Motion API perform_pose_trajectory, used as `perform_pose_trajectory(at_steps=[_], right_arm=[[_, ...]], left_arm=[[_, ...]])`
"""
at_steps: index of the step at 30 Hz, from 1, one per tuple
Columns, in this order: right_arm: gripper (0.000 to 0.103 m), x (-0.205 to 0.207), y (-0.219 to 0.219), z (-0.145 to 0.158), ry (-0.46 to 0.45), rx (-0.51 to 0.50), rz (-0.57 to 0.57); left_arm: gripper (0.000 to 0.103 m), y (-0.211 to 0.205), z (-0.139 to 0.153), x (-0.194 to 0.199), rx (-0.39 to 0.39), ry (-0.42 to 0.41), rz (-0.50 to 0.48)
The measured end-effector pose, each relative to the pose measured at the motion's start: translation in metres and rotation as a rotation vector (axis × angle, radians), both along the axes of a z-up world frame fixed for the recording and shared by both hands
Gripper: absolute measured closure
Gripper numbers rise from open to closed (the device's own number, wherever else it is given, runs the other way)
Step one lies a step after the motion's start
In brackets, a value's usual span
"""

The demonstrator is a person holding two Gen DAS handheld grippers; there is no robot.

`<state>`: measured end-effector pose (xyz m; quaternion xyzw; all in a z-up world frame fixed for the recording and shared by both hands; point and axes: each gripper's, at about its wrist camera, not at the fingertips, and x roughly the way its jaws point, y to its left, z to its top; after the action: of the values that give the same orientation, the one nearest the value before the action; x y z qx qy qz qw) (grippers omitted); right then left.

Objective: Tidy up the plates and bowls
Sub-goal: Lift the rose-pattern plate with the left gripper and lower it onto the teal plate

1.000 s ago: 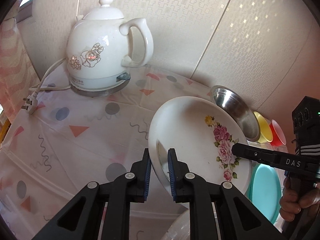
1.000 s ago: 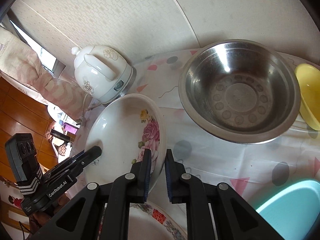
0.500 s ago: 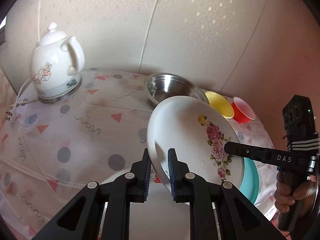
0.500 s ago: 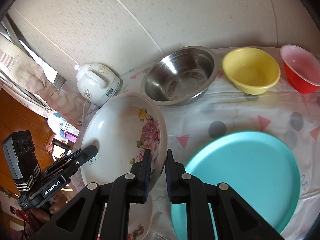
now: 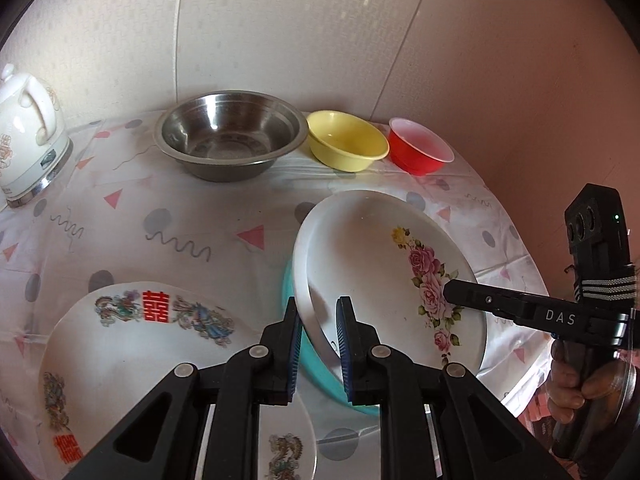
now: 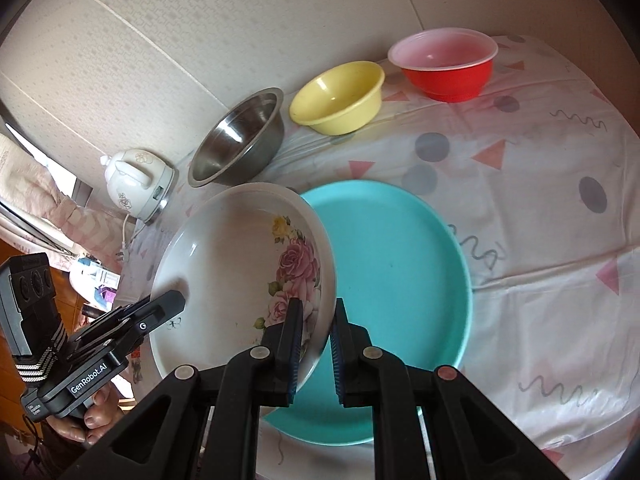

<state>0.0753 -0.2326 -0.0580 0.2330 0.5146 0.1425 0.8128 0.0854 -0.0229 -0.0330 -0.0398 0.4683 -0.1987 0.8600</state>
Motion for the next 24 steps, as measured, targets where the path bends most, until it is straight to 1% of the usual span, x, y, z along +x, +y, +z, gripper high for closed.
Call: perform_pose_trajectory(at_steps=[7, 13, 15, 18, 20, 24], right_arm=[[0.09, -0.004, -0.019, -0.016, 0.031, -0.038, -0.058], [0.09, -0.004, -0.022, -0.027, 0.048, -0.099, -0.063], [0.09, -0.004, -0.02, -0.027, 0.034, -0.122, -0.062], [0.09, -0.005, -0.015, -0.025, 0.015, -0.167, -0.049], [0.09, -0.005, -0.012, -0.024, 0.003, -0.2, -0.039], [0.09, -0.004, -0.012, -0.025, -0.004, -0.202, -0.05]], left_arm=[[0.085, -0.027, -0.019, 0.002, 0.038, 0.04, -0.046], [0.085, -0.035, -0.034, 0.004, 0.079, 0.075, -0.056], [0.085, -0.038, -0.04, 0.006, 0.1, 0.091, -0.055], [0.085, -0.036, -0.046, 0.008, 0.1, 0.115, -0.047], [0.085, -0.036, -0.045, 0.008, 0.106, 0.109, -0.044], [0.085, -0.039, -0.044, 0.009, 0.122, 0.099, -0.033]])
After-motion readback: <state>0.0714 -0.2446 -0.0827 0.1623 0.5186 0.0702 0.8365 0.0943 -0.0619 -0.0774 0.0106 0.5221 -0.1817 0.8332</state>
